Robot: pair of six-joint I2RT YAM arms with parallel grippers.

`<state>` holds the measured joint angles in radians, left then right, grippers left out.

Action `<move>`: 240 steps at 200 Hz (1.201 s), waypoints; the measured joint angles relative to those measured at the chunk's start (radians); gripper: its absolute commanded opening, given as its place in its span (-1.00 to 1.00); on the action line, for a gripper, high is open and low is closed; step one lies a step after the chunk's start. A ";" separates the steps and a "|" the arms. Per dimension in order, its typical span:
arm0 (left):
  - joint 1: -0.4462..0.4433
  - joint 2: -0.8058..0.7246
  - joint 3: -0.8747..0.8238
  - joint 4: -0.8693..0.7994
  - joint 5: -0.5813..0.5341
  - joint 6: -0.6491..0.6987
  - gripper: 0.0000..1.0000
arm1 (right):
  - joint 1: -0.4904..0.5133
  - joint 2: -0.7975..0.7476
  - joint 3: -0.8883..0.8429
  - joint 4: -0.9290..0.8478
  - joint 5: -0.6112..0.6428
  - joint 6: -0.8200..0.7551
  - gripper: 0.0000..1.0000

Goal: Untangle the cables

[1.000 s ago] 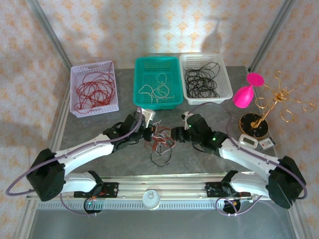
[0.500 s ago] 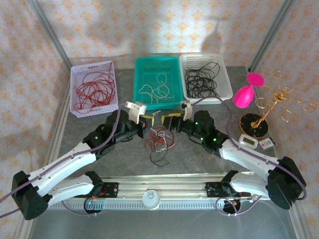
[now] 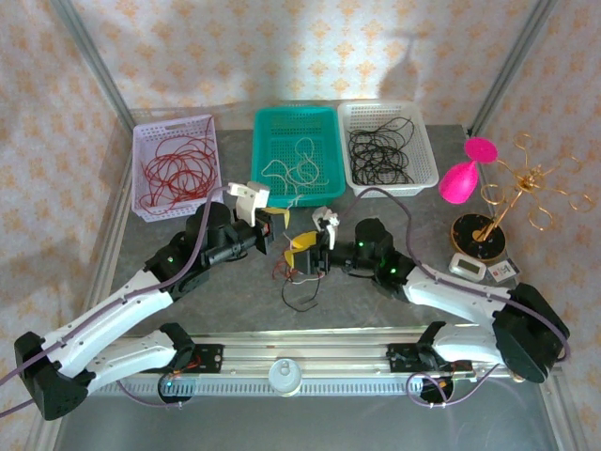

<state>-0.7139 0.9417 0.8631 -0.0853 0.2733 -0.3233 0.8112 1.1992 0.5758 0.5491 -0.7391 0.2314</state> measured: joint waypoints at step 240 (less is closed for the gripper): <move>-0.006 0.141 0.631 -0.012 -0.238 0.160 -1.00 | 0.005 0.387 -0.092 0.121 0.409 0.058 -0.27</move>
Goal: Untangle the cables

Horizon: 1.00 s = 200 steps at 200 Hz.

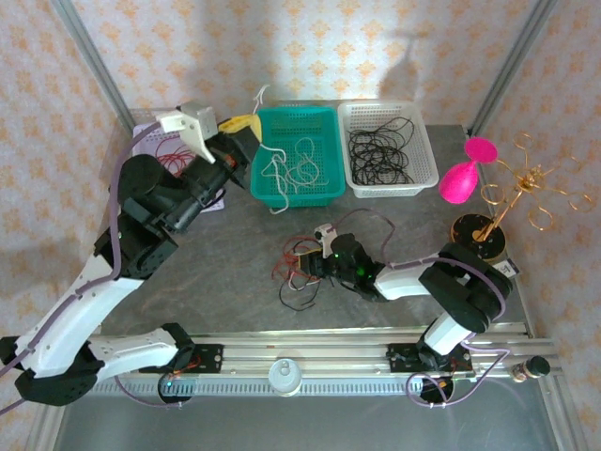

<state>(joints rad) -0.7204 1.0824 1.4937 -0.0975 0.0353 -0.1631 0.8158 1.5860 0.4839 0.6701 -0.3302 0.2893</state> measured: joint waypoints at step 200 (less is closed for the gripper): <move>0.001 0.018 -0.105 -0.344 0.373 0.077 -1.00 | -0.172 -0.596 0.368 -0.317 -0.338 -0.232 -0.09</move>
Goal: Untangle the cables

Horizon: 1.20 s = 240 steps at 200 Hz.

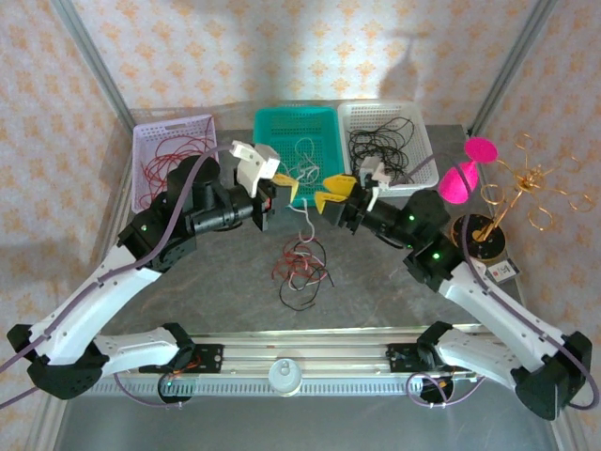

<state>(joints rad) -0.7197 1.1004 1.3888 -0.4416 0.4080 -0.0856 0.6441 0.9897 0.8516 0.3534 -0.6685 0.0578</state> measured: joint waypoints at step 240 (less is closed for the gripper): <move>0.000 -0.064 -0.124 0.027 0.100 -0.124 -1.00 | 0.002 0.058 -0.029 0.199 0.482 0.318 -1.00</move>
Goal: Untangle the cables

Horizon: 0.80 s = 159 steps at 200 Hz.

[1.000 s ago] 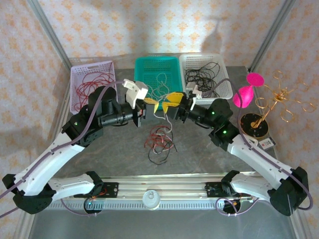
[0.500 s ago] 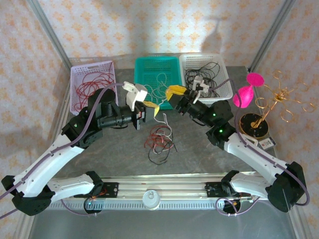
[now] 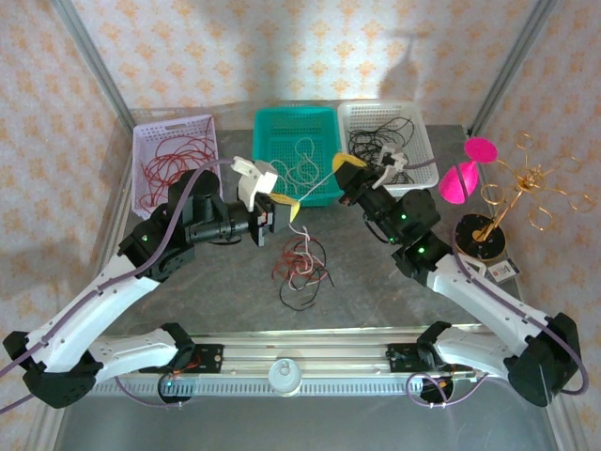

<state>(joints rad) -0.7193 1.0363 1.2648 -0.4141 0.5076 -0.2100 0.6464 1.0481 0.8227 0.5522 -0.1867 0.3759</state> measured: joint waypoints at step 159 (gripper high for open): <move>0.000 -0.018 -0.172 0.130 -0.027 -0.067 0.25 | -0.015 0.126 0.233 -0.098 0.223 0.186 -1.00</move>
<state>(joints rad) -0.7193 1.0187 1.0931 -0.2836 0.4805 -0.2768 0.6312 1.1736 1.0561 0.4545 0.0364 0.5617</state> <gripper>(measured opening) 0.421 0.061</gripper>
